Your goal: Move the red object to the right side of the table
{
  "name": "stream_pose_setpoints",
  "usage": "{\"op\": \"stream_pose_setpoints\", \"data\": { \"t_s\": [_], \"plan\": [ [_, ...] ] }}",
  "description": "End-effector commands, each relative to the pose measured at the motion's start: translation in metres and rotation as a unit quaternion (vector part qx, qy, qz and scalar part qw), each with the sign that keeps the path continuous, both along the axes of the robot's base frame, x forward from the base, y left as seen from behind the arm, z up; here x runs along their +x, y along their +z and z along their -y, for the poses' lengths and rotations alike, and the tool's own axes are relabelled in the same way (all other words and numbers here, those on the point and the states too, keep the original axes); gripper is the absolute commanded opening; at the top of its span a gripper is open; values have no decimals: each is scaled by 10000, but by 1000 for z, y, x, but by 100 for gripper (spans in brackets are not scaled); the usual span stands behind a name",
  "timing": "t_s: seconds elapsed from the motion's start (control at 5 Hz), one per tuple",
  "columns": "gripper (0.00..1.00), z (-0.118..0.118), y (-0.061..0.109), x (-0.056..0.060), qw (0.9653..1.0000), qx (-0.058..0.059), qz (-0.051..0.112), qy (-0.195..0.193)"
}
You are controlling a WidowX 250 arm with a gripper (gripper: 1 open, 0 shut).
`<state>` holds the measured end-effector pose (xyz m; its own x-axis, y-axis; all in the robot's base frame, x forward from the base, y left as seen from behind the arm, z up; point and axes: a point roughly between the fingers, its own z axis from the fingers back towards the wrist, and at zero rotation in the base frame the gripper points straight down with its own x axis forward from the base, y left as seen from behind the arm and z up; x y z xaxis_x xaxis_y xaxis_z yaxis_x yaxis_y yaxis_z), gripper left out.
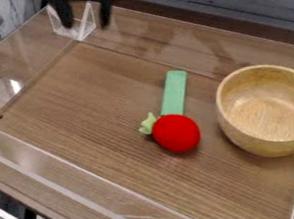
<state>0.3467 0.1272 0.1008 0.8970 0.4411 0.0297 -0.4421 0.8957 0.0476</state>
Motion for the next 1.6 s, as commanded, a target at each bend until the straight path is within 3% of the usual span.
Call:
{"op": "stream_pose_setpoints", "data": {
  "t_s": [0.0, 0.4, 0.6, 0.8, 1.0, 1.2, 1.4],
  "plan": [
    [100, 30, 27, -12, 9991, 136, 293, 265],
    [100, 32, 13, -26, 9929, 131, 51, 1182],
    [100, 38, 18, -40, 9832, 115, -20, 1824],
    [100, 51, 23, -54, 9680, 64, -92, 2508],
    [100, 70, 19, -61, 9627, 61, -201, 2696],
    [100, 108, 16, -71, 9539, -20, -253, 2990],
    [100, 142, 7, -79, 9427, -119, -321, 3318]
  ]
}}
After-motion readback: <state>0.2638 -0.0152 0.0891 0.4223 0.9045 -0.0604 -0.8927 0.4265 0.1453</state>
